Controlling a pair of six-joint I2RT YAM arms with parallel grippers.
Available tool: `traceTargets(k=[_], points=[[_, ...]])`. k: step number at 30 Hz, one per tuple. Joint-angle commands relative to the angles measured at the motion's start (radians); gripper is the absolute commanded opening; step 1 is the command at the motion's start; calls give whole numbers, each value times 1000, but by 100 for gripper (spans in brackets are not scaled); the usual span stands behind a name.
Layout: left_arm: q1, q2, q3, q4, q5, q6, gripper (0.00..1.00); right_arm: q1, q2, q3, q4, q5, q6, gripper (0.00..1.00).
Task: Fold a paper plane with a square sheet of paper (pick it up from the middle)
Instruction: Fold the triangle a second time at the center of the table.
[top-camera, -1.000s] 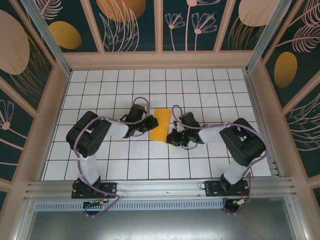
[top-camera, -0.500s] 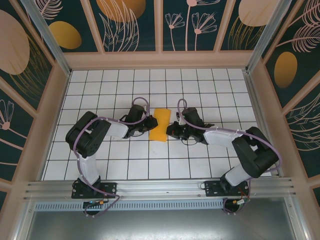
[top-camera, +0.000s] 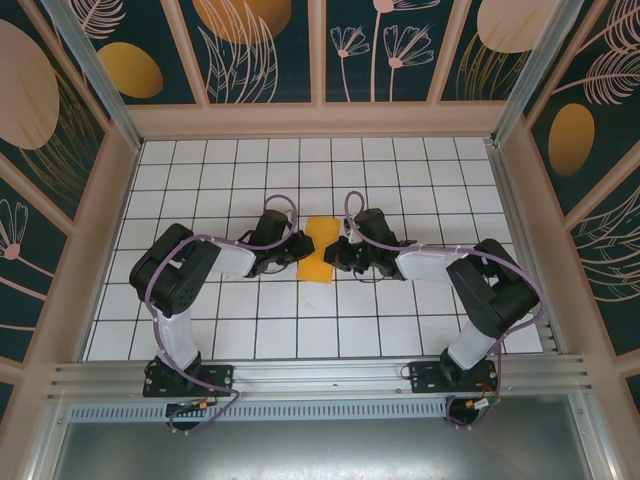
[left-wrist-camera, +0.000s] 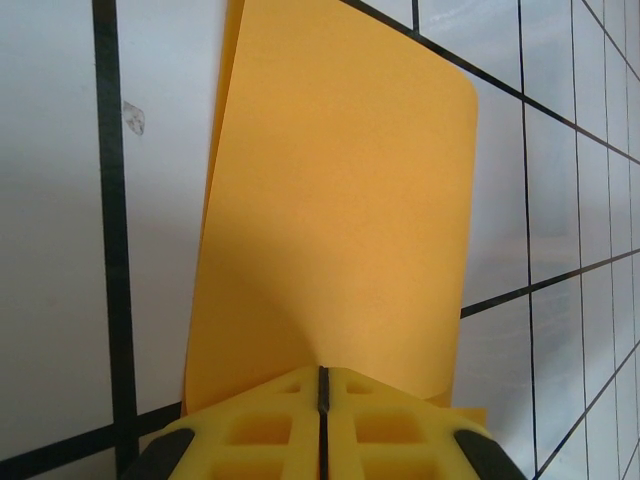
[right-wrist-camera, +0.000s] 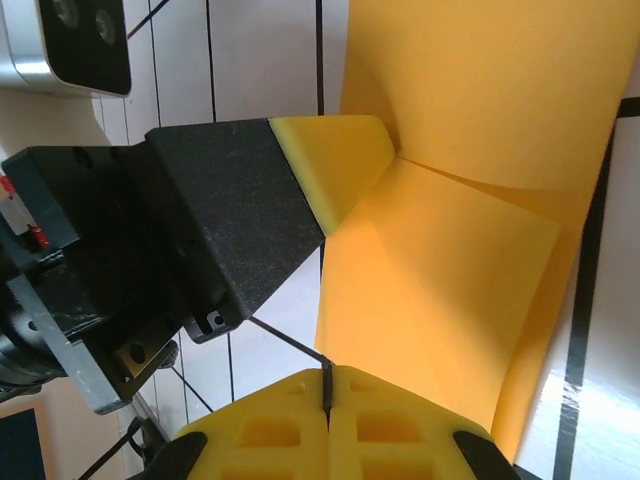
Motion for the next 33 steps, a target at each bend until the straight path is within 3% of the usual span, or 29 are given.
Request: traceTargets(k=[1,15,24,33], points=[[12,3,-15,-106,-50,-1,10,7,31,37,18,-32,-8,0],[12,2,-11,-126,-57,4,11,6,9,72,-91,19,-28,0],[12,11,-6,-117,-43,6,11,12,99,137,-72,-76,-9,0],[12,14,11,-108,-28,4,12,24,169,151,-119,-33,-20,0]])
